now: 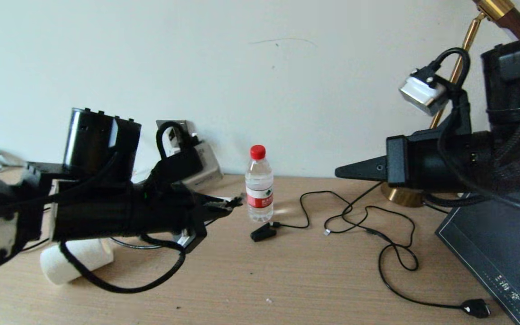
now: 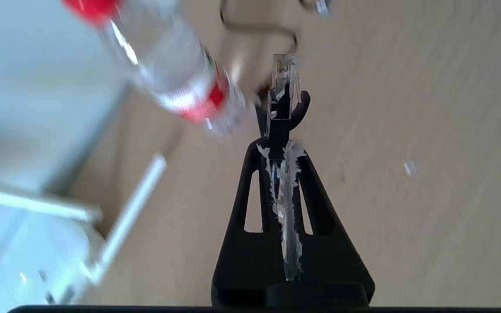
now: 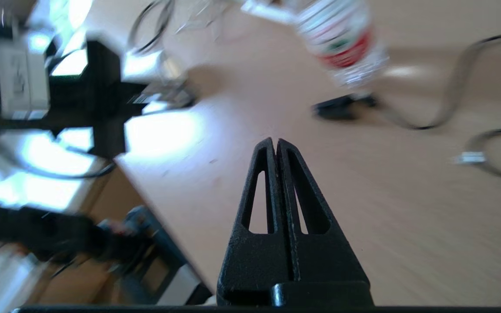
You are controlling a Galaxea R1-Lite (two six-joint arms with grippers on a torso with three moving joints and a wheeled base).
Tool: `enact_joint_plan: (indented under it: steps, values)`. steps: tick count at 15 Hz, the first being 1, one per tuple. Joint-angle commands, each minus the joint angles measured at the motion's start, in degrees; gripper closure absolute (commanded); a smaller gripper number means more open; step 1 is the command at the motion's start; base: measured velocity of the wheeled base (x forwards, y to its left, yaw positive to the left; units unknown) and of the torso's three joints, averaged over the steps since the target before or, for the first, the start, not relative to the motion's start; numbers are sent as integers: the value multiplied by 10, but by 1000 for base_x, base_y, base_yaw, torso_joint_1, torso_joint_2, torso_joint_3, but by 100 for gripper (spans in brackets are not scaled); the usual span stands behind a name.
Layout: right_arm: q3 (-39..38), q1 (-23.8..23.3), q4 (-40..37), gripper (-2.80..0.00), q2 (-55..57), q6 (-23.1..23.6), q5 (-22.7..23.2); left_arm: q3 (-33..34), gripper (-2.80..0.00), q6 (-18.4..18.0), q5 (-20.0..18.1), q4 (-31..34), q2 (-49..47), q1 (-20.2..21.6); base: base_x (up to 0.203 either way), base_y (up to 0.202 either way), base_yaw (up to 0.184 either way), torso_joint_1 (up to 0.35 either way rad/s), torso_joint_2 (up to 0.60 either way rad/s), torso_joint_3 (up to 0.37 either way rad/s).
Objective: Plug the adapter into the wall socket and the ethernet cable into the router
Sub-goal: Hand it to the other hand
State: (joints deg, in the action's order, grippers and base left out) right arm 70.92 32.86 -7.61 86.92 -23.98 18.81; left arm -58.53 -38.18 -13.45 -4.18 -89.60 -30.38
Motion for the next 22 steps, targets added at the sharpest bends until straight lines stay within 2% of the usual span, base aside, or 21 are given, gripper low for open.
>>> enact_joint_plan:
  steps: [1, 4, 8, 11, 14, 19, 22]
  values:
    - [11, 21, 1, -280, 36, -7, 21, -30, 0, -8, 0, 0, -34, -21, 0, 0, 0, 0, 0, 0]
    - [8, 50, 39, -280, 48, -9, 40, -37, 0, -16, 0, -1, -39, -25, 0, 0, 0, 0, 0, 0]
    - [17, 71, 45, -280, 60, -29, 42, -41, 0, -30, 1, -2, -37, -25, 0, 0, 0, 0, 0, 0]
    - [42, 76, 47, -280, 90, -31, 41, -60, 0, -33, 1, -1, -40, -26, 0, 0, 0, 0, 0, 0]
    - [52, 77, 47, -280, 97, -31, 40, -101, 0, -52, 1, -1, -57, -29, 0, 0, 0, 0, 0, 0]
    - [75, 76, 48, -280, 103, -49, 38, -136, 0, -52, 0, -1, -72, -64, 0, 0, 0, 0, 0, 0]
    - [76, 74, 48, -280, 102, -48, 36, -137, 0, -52, 0, -1, -69, -68, 0, 0, 0, 0, 0, 0]
